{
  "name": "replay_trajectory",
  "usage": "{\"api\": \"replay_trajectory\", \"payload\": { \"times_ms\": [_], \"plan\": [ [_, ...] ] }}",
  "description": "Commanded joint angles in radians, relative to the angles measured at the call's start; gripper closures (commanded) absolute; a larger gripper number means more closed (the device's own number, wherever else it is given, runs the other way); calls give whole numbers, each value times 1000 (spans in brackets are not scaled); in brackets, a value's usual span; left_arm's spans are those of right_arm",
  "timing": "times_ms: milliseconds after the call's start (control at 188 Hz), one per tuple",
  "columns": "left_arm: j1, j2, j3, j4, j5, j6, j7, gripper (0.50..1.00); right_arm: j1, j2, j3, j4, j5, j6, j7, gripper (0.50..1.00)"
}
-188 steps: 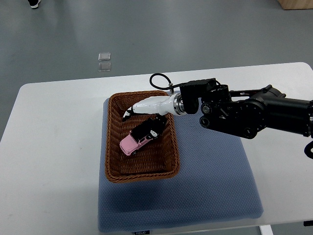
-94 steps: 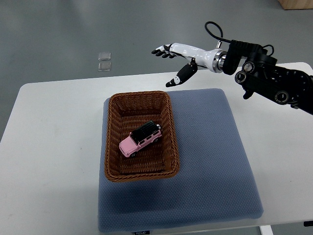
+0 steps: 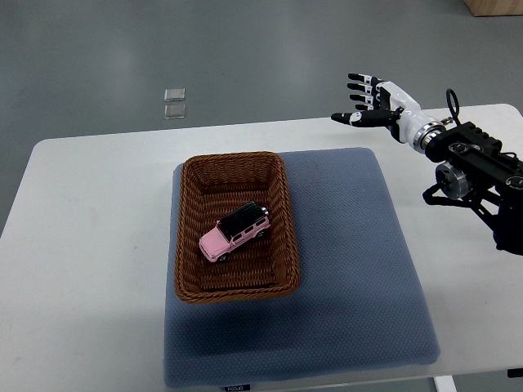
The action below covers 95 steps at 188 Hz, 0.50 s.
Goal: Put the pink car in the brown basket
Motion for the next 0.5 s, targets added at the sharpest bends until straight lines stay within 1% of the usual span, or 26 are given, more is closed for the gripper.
{"api": "replay_trajectory", "payload": {
  "times_ms": [0, 74, 234, 393, 500],
  "plan": [
    [0, 0, 0, -1, 0, 0, 0, 500, -22, 0, 44, 0, 97, -26, 3, 597],
    [0, 0, 0, 0, 0, 0, 0, 500, -34, -2, 61, 0, 141, -46, 3, 597],
    [0, 0, 0, 0, 0, 0, 0, 500, -59, 0, 70, 0, 149, -57, 12, 597],
    [0, 0, 0, 0, 0, 0, 0, 500, -70, 9, 70, 0, 149, -138, 15, 597],
    [0, 0, 0, 0, 0, 0, 0, 500, -74, 9, 69, 0, 149, -147, 27, 597]
  ]
}}
